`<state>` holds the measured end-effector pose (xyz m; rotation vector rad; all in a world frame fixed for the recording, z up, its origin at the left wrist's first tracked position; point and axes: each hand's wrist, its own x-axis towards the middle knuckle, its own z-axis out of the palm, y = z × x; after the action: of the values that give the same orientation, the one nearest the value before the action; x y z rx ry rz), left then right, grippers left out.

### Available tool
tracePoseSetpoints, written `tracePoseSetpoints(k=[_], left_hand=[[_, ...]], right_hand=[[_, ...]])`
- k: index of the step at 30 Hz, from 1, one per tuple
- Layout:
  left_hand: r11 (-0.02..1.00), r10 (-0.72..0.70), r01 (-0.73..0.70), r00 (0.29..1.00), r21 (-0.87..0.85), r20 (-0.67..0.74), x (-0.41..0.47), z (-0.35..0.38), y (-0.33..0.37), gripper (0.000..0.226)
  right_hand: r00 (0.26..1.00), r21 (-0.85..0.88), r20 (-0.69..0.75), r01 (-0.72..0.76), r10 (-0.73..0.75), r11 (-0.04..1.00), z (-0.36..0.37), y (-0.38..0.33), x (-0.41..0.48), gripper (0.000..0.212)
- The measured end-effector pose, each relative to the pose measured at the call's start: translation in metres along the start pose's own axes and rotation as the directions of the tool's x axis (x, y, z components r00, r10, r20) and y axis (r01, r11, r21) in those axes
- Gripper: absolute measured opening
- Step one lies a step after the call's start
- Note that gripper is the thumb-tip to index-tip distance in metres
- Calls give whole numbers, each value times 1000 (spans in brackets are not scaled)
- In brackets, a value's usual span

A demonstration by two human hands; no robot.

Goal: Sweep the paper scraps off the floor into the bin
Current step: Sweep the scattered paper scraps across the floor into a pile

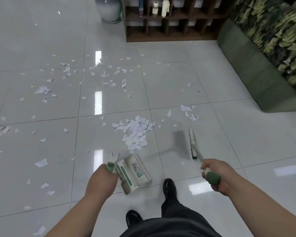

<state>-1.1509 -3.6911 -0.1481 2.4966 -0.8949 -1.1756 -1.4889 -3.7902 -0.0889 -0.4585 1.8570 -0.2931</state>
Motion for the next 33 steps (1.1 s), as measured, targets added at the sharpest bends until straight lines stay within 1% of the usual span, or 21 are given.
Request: tracePoseSetpoints(k=[2, 3, 5, 6, 9, 13, 16, 20, 26, 30, 33], left_hand=[[1000, 6, -6, 1000, 13, 4, -2, -2, -6, 9], [1000, 5, -5, 1000, 15, 4, -3, -3, -10, 9], [1000, -1, 1, 1000, 8, 7, -5, -6, -16, 8], [1000, -2, 2, 1000, 3, 10, -5, -7, -19, 7], [1000, -19, 20, 1000, -16, 10, -8, -8, -28, 6], [997, -62, 62, 998, -34, -7, -12, -8, -37, 11], [994, -95, 95, 995, -45, -11, -15, -8, -41, 9], [991, -127, 125, 991, -50, -41, -18, -10, -44, 5], [981, -195, 193, 975, -33, -106, -11, -15, -43, 9], [973, -232, 229, 964, -35, -129, 0, -16, -24, 10], [970, -245, 241, 958, -45, -149, 9, -12, 3, 8]], right_hand=[[998, 21, -52, -28, 29, 999, -5, 18, 10, 30], [997, 23, -65, -41, 43, 999, -7, 25, 15, 29], [995, 43, -73, -72, 75, 996, -5, 35, 16, 18], [993, 59, -60, -97, 100, 994, -2, 39, 15, 15], [988, 108, 10, -155, 155, 982, 18, 47, 10, 13], [981, 159, 143, -153, 131, 975, 64, 46, -1, 15], [967, 204, 230, -156, 107, 966, 98, 30, -4, 17], [941, 202, 327, -157, 84, 967, 142, 3, 1, 22], [896, 208, 431, -210, 103, 955, 209, -38, 13, 22], [846, 202, 521, -246, 108, 948, 221, -75, 31, 25], [795, 193, 595, -283, 118, 939, 210, -107, 46, 19]])
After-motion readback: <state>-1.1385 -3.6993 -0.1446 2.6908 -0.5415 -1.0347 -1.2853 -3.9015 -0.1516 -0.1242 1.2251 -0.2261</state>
